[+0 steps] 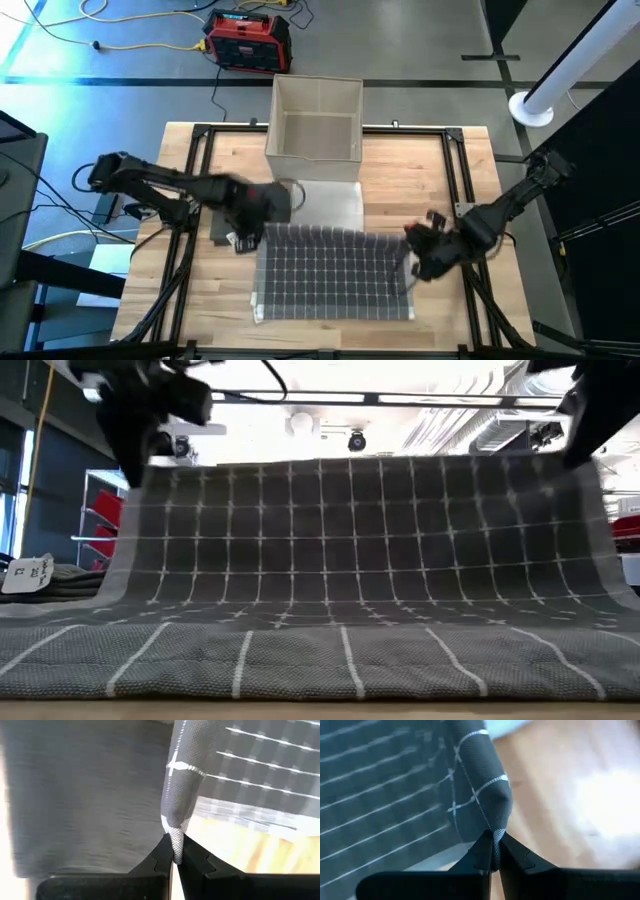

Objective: Fold towel
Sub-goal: Fold the gray squared towel

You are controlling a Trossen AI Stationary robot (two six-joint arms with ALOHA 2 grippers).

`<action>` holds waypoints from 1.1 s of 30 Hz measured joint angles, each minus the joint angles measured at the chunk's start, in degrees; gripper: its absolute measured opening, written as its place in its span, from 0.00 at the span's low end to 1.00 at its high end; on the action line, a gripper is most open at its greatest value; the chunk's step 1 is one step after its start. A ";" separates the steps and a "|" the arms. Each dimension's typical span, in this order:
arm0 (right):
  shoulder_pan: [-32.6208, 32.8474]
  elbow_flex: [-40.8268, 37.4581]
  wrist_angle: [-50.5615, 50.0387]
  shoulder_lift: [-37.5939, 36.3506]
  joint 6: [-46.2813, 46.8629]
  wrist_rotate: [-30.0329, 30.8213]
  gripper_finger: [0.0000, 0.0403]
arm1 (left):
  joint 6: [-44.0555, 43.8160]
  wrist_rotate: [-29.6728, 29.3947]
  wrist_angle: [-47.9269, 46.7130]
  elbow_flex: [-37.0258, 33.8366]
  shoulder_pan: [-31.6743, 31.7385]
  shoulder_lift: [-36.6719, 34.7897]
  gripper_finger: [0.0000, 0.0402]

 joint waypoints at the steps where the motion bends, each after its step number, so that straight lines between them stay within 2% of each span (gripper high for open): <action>1: 0.71 0.00 1.40 1.21 0.04 -1.55 0.01 | -0.96 0.03 -0.96 0.52 -1.23 -0.21 0.02; 4: 2.05 -0.01 6.06 4.88 -0.84 -6.05 0.01 | -6.55 -0.20 1.38 0.97 -7.66 -0.17 0.02; 8: 2.74 -0.02 12.01 8.78 -4.15 -9.86 0.01 | -12.84 -1.88 10.20 0.97 -16.29 1.07 0.02; 13: 2.68 -0.02 12.41 10.19 -2.03 -12.70 0.12 | -13.39 1.45 16.37 0.99 -22.08 4.36 0.02; 18: 2.62 -0.02 12.39 11.30 0.39 -15.56 0.23 | -13.57 7.07 19.47 0.97 -23.97 9.40 0.02; 23: 2.56 0.02 11.94 12.17 2.73 -18.35 0.34 | -14.60 10.89 19.12 0.98 -24.01 11.63 0.10; 29: 2.00 1.82 1.40 7.75 6.22 -17.46 0.36 | -15.84 15.47 18.71 0.99 -24.06 14.30 0.19; 33: 0.21 0.74 -4.50 5.34 18.99 -14.90 0.36 | -16.32 19.08 15.80 0.97 -23.75 14.97 0.25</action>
